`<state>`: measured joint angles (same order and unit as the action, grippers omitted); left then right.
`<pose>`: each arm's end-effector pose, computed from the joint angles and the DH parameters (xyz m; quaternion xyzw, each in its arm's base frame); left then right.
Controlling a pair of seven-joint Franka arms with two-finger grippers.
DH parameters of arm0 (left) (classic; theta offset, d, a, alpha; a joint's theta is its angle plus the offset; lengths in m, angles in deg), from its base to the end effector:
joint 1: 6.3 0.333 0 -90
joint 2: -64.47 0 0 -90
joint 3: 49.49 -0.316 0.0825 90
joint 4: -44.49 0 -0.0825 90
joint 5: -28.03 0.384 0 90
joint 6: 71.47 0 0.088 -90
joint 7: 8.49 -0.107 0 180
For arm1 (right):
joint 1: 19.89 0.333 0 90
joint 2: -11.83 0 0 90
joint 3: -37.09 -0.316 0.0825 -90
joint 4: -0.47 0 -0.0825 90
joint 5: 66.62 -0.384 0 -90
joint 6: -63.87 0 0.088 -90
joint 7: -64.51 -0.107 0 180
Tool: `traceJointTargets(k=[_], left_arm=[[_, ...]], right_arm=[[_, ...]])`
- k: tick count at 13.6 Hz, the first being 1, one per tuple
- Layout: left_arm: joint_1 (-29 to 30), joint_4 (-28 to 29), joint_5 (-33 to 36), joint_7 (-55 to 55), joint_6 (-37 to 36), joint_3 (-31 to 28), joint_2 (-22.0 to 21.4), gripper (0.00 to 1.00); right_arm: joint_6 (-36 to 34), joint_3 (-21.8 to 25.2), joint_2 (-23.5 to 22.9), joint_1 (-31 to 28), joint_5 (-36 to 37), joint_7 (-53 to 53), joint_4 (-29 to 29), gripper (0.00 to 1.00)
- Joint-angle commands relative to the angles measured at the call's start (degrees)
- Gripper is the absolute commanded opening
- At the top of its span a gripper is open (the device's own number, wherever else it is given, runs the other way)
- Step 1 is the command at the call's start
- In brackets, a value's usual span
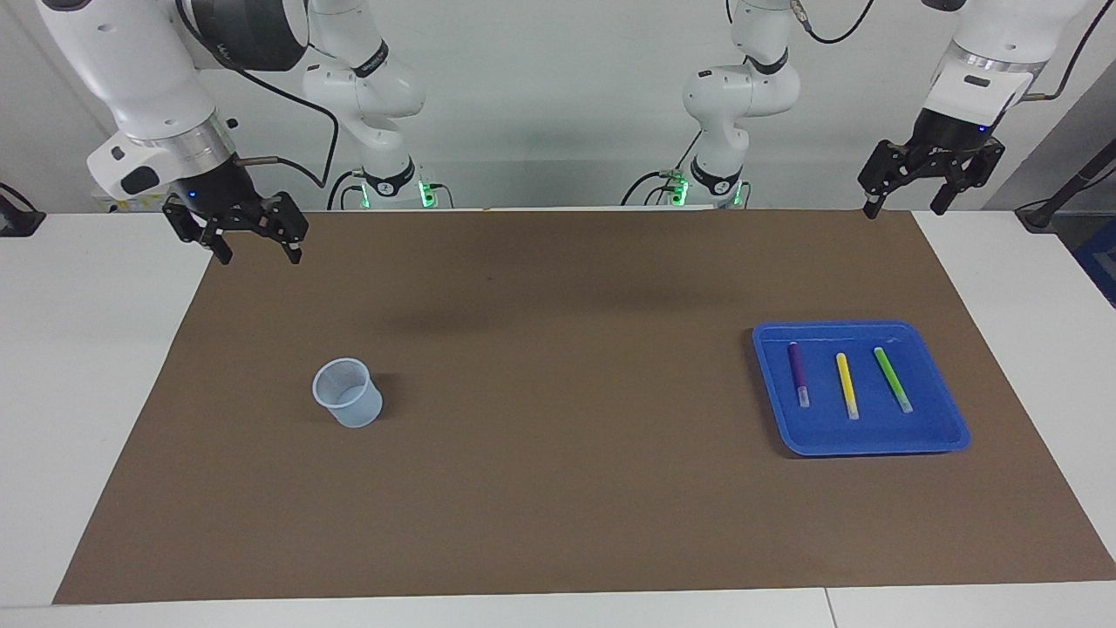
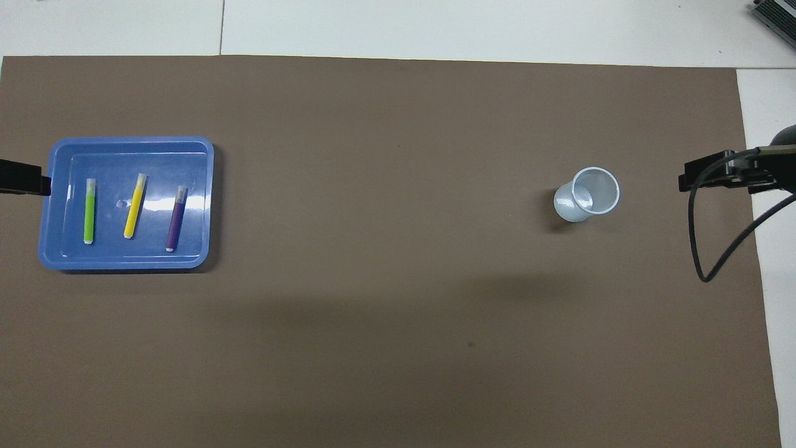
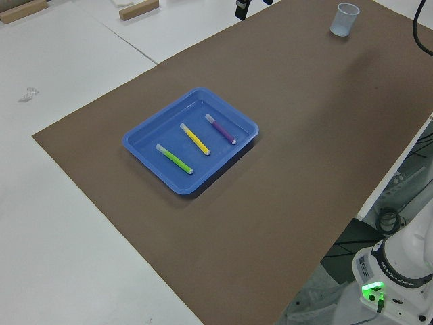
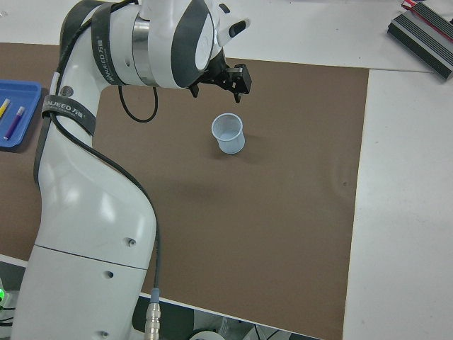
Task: Transfer and insert pens with both arms
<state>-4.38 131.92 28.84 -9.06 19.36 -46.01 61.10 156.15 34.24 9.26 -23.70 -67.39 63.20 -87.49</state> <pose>0.5370 -0.0143 0.6792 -0.9981 0.0183 -0.0591 0.0083 0.5725 -0.0089 0.6197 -0.9997 0.0200 -0.0153 0.0079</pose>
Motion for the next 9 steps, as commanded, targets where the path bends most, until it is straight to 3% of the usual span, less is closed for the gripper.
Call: traceJointTargets(k=[1,4,7,9], left_arm=[[-0.33,3.44,0.24,-0.13,0.40,-0.14,-2.33,1.00],[-0.33,6.69,0.24,-0.22,2.67,-0.14,-3.74,1.00],[-0.16,13.44,0.24,-0.13,11.10,-0.14,-6.63,1.00],[-0.24,14.78,0.24,-0.05,10.69,-0.14,-7.34,1.00]], right_arm=[[0.44,-0.23,1.43,-0.23,-0.11,0.61,-1.51,1.00],[0.44,-0.32,1.43,-0.14,-0.11,0.70,-1.60,1.00],[0.36,-0.32,1.35,-0.23,-0.11,0.70,-1.51,1.00],[0.36,-0.32,1.35,-0.31,-0.11,0.70,-1.51,1.00]])
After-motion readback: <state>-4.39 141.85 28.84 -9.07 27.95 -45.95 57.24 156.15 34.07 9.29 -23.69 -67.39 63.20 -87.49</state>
